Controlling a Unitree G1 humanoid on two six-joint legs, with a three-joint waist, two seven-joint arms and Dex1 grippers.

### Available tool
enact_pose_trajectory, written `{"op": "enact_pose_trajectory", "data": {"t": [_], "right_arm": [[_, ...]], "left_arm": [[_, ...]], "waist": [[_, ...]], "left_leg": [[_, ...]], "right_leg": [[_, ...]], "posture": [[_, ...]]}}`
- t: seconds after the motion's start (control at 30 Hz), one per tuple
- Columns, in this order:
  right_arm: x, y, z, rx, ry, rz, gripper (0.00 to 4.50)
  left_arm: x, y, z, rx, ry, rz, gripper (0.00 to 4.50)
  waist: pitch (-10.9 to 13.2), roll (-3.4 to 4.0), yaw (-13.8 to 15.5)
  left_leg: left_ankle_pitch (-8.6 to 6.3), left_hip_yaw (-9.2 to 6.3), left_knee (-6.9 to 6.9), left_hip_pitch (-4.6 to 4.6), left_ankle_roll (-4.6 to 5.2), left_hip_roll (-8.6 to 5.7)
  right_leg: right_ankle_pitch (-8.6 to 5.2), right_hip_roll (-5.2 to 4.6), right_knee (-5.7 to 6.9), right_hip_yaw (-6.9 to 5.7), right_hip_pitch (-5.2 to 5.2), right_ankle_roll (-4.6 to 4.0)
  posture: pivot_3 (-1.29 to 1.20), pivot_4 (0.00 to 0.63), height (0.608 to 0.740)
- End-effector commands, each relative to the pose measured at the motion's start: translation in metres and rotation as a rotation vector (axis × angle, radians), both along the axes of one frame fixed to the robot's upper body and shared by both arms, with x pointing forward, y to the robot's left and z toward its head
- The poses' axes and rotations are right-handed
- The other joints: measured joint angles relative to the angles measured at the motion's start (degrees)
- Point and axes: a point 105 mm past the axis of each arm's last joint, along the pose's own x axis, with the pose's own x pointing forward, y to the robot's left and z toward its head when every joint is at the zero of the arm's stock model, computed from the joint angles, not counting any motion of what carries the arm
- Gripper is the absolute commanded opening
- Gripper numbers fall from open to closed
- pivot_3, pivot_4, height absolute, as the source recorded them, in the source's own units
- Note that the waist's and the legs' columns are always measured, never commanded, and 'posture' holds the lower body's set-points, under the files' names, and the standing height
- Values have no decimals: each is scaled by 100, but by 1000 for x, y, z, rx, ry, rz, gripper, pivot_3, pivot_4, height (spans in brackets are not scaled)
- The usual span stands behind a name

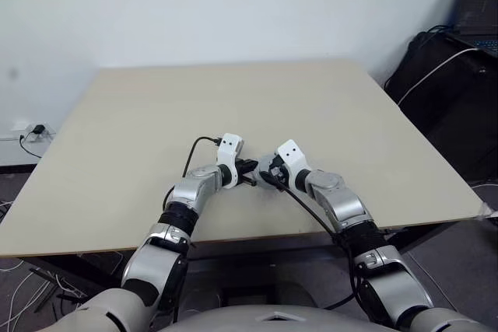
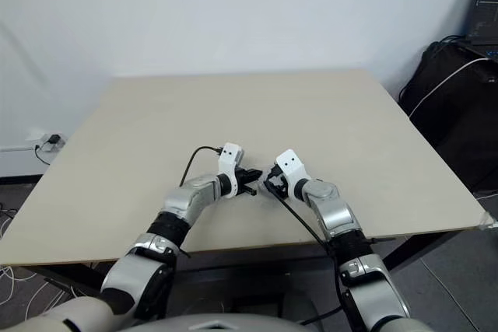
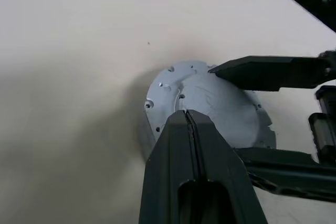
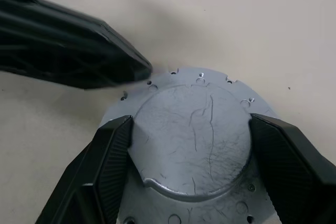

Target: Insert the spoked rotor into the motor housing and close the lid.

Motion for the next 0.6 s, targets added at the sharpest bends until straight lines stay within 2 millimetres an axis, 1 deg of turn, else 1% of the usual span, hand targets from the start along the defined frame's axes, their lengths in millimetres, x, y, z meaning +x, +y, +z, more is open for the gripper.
{"op": "enact_pose_trajectory", "data": {"t": [0.03,0.27,0.43,0.6], "right_arm": [[-5,-14,-14,-58,52,-38,3180],[-5,-13,-14,-62,51,-33,3180],[-6,-11,-13,-63,49,-25,3180],[-7,-11,-12,-70,45,-15,3180]], "left_arm": [[9,-2,8,16,-22,5,0],[7,-1,0,56,14,-7,0],[1,-7,-3,30,47,-39,0],[-3,-13,-2,-1,73,-69,0]], "waist": [[0,0,2],[0,0,11],[0,0,10],[0,0,17]], "left_leg": [[0,-1,0,-2,0,0],[0,-3,1,-3,0,-1],[0,-3,1,-2,0,-1],[0,-3,0,-3,0,-2]], "right_leg": [[0,-1,0,0,-1,0],[1,-3,-1,-1,-1,1],[1,-3,-1,-2,0,1],[1,-3,-2,-3,0,1]], "posture": [[0,0,740],[0,0,740],[0,0,740],[0,0,740]]}}
